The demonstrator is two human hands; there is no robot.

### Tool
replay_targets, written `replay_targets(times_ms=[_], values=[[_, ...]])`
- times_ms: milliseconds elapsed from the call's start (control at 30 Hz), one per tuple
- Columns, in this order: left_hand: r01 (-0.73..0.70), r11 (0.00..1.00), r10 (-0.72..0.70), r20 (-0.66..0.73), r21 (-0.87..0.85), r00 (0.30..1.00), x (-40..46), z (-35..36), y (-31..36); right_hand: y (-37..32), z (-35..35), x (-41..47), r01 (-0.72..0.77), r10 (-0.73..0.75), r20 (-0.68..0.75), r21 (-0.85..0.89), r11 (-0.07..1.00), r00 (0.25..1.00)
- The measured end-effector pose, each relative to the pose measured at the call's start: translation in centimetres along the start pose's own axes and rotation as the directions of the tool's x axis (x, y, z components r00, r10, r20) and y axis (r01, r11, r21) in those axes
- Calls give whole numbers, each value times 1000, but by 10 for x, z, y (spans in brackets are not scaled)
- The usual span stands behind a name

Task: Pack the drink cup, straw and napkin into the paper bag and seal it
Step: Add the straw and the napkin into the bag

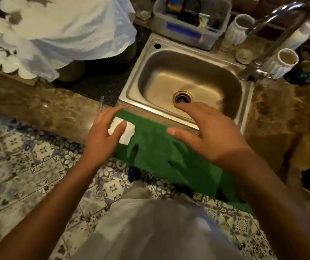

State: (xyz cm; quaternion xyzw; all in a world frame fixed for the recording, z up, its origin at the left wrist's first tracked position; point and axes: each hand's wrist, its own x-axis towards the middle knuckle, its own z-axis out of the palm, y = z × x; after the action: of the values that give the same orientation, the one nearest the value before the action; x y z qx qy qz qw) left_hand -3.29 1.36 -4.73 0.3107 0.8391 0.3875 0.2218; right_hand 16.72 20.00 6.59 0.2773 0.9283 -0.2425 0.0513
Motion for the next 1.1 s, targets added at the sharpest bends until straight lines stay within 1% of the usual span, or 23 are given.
replay_targets(times_ms=[100,167,233,300,400,467,533,600,667,733,833,900,967,1100], values=[[83,996,-83,-26,11,996,8,-32,-43,-32,28,35,45,-46,26,61,997,999],[101,994,-100,-24,45,995,11,-48,-67,-50,50,54,53,-59,66,89,995,996],[125,988,-124,-13,94,992,15,-59,-89,-65,77,72,44,-52,75,105,994,996],[149,980,-151,3,133,989,20,-64,-110,-74,109,88,28,-35,76,84,996,996],[150,969,-159,31,196,987,28,-59,-132,-77,153,109,-14,11,170,13,1000,985],[152,959,-170,54,240,984,34,-52,-144,-74,177,117,-76,78,226,-15,997,971],[96,959,-121,78,266,990,40,-42,-152,-67,196,123,-205,202,185,-3,979,962],[70,954,-95,70,291,993,48,-34,-156,-62,209,130,-361,354,142,25,932,924],[136,940,-158,47,314,986,55,-28,-154,-58,215,139,-439,430,163,24,898,888],[201,920,-223,27,336,974,62,-23,-150,-58,218,147,-479,470,174,16,877,866],[182,899,-221,53,398,974,70,-20,-150,-62,223,154,-492,485,216,-24,871,848],[163,896,-213,78,413,974,76,-19,-151,-66,226,157,-457,456,269,-62,887,849],[163,895,-214,80,414,974,79,-19,-152,-71,227,157,-425,429,284,-80,902,857],[176,891,-210,36,418,977,80,-19,-149,-73,222,150,-411,400,255,-11,911,880]])
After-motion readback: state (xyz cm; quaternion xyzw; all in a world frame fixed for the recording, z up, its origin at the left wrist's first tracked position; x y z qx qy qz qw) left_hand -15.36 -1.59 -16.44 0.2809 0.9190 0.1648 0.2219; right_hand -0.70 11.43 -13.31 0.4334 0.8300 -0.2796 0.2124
